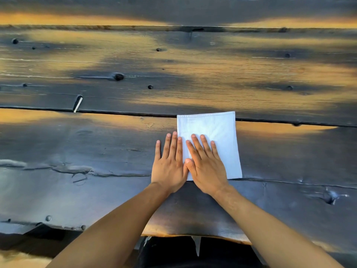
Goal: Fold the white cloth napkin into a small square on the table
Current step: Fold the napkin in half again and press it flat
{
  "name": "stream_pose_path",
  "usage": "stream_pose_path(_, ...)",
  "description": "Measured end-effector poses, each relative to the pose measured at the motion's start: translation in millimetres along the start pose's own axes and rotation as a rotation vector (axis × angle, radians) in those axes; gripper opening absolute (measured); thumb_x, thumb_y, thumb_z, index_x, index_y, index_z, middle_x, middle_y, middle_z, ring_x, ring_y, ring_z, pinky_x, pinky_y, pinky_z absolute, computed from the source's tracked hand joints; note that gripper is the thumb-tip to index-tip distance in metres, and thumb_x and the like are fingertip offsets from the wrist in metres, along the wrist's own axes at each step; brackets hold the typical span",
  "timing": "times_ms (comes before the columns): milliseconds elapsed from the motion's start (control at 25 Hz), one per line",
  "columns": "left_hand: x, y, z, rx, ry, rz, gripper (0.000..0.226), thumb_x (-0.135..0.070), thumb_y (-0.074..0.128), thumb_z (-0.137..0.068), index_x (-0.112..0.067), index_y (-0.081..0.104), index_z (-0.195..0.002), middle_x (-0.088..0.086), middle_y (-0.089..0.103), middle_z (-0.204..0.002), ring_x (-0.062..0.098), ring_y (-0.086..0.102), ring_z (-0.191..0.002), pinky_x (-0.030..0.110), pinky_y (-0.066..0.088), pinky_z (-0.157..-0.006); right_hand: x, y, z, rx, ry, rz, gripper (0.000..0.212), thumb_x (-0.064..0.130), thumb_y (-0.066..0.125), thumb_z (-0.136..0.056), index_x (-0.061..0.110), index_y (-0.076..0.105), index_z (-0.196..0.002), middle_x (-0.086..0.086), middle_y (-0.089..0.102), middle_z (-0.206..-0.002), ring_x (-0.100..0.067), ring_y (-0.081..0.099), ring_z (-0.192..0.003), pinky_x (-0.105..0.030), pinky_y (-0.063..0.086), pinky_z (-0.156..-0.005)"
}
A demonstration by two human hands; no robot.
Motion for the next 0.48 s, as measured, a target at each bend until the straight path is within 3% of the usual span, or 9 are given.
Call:
stream_pose_path(280, 0, -2, -1, -0.006, -0.019, 0.019, 0.078, -0.058, 0.008, -0.103, -0.005, 0.003, -0.16, 0.013, -0.005, -0.169, 0.028, -0.009, -0.156, 0.057, 0.008, -0.125, -90, -2, 36, -0.007, 0.181, 0.072, 0.076, 0.059, 0.019, -0.101, 0.014, 0.003, -0.16, -0.001, -0.004, -0.169, -0.024, -0.006, -0.156, -0.054, 0.01, -0.124)
stream_pose_path(480, -1, -1, -1, -0.009, -0.028, 0.017, 0.079, -0.058, 0.01, -0.102, -0.004, 0.003, -0.16, 0.013, -0.004, -0.169, 0.028, -0.009, -0.156, 0.056, 0.006, -0.125, -75, -13, 32, -0.053, 0.264, 0.073, 0.077, 0.057, 0.02, -0.1, 0.009, 0.009, -0.16, -0.006, -0.003, -0.169, -0.032, -0.007, -0.155, -0.055, 0.002, -0.124)
Point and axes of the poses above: each hand's wrist, its own z-axis away from the middle knuckle, its own y-axis out of the palm, x = y × z, the point moved 5 cm from there along -z, towards the middle knuckle
